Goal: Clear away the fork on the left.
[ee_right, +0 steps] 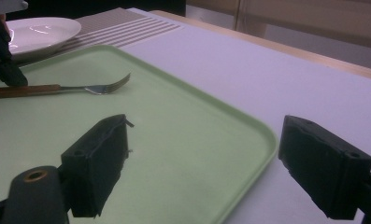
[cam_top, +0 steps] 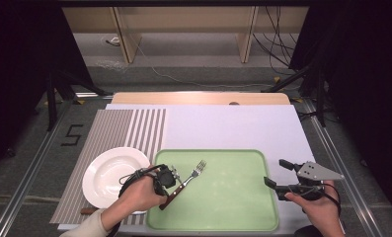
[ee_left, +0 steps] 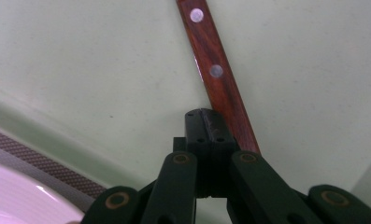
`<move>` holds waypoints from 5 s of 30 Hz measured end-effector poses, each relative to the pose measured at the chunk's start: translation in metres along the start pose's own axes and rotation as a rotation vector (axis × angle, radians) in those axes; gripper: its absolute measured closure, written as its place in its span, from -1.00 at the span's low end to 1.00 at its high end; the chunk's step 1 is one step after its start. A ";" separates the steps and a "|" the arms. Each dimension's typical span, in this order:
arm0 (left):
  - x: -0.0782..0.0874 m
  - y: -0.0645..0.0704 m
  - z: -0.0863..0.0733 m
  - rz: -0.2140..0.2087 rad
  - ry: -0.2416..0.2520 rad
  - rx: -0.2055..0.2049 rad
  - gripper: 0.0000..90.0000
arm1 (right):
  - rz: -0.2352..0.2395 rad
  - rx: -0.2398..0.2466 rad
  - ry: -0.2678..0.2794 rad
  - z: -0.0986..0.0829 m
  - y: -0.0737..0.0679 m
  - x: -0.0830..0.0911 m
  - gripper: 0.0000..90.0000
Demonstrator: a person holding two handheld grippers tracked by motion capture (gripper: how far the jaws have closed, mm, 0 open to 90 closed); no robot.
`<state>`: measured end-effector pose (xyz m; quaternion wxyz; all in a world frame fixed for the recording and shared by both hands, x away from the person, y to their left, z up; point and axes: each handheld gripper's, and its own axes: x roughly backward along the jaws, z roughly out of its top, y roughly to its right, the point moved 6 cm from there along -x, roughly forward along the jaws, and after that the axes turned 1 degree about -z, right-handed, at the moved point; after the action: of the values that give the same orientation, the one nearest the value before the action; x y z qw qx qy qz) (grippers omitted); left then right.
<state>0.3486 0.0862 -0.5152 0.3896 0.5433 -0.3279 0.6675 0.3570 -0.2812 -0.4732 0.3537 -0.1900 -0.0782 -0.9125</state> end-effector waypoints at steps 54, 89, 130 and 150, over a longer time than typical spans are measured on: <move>-0.002 0.056 0.011 -0.112 0.070 -0.174 0.99 | 0.003 0.002 0.003 0.000 0.000 0.000 -0.62; -0.004 0.072 0.023 -0.130 0.135 -0.207 0.95 | 0.003 0.003 0.001 0.000 0.000 0.000 -0.62; 0.036 -0.015 -0.018 0.012 0.628 0.094 -0.66 | 0.001 0.000 0.003 0.000 0.000 0.000 -0.62; 0.045 -0.046 -0.058 0.084 0.765 0.204 -0.96 | 0.000 -0.001 0.004 0.000 -0.001 0.001 -0.63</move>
<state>0.3571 0.1653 -0.4816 0.3999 0.2777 -0.1130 0.8661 0.3563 -0.2810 -0.4726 0.3538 -0.1884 -0.0770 -0.9129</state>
